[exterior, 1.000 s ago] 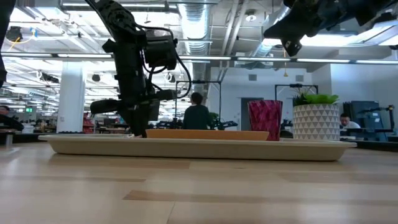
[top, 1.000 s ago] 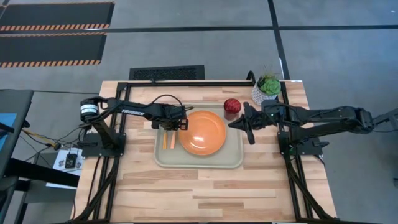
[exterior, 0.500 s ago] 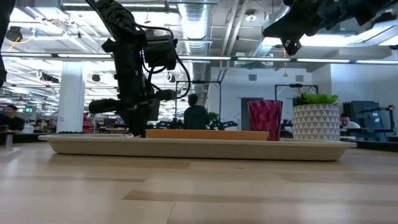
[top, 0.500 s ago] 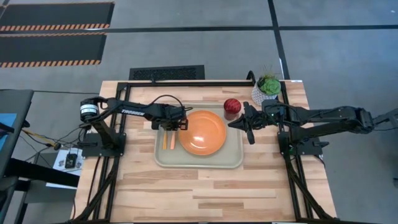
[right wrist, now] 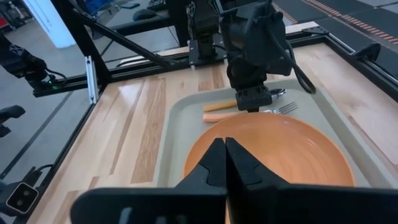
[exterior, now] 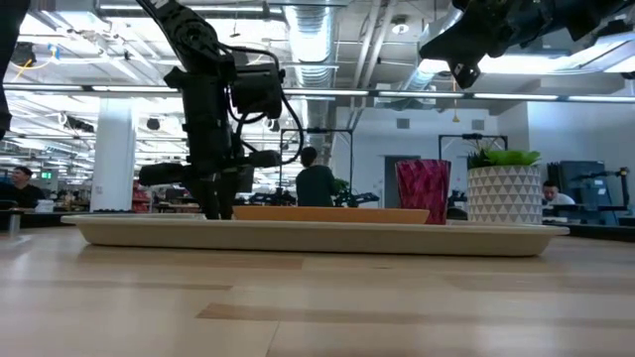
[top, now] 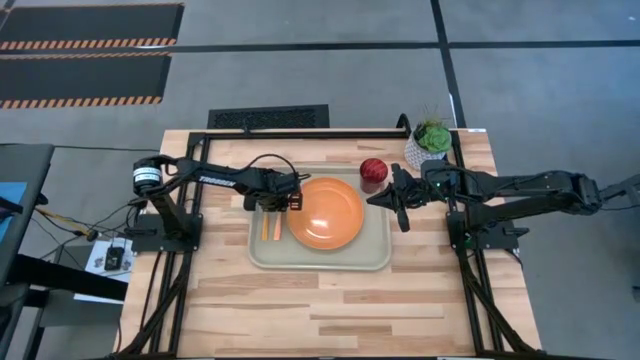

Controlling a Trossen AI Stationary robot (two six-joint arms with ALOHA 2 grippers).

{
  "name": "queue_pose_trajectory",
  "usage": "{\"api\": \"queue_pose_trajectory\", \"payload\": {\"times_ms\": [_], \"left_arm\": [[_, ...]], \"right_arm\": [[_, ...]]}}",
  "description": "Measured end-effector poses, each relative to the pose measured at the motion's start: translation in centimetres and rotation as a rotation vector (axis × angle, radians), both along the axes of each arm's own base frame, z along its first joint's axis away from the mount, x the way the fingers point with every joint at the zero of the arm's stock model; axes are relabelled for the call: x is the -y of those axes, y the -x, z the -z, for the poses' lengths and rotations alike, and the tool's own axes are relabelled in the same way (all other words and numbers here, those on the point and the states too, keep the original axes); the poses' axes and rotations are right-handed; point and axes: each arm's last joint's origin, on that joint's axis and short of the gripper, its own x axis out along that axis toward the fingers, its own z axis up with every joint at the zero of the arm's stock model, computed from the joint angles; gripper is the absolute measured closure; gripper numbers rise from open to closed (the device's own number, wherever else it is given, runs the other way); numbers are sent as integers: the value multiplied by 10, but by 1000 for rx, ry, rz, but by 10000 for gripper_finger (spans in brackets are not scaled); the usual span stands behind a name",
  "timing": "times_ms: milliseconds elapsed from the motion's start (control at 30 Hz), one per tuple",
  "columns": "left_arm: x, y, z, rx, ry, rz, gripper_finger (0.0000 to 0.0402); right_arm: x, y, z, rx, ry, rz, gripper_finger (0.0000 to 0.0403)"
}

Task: Pick and place plate/cup/fork/spoon on tray
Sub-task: Put the light orange fork to the right of the orange spoon on the gray serving tray

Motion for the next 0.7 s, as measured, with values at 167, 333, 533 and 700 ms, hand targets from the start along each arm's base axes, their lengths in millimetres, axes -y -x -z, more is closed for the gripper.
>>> {"api": "queue_pose_trajectory", "payload": {"times_ms": [167, 333, 533, 700], "left_arm": [[0, 0, 0, 3, 4, -6, 356], [1, -1, -1, 2, 16, 2, 341], [0, -6, -9, 10, -5, 29, 316], [-1, -8, -16, -4, -20, 52, 306]], "right_arm": [[0, 0, 0, 0, -1, 0, 397], [0, 0, 0, 0, -1, 0, 397], [0, 0, 0, 0, 3, -1, 397], [0, 0, 0, 0, 3, -1, 397]]}}
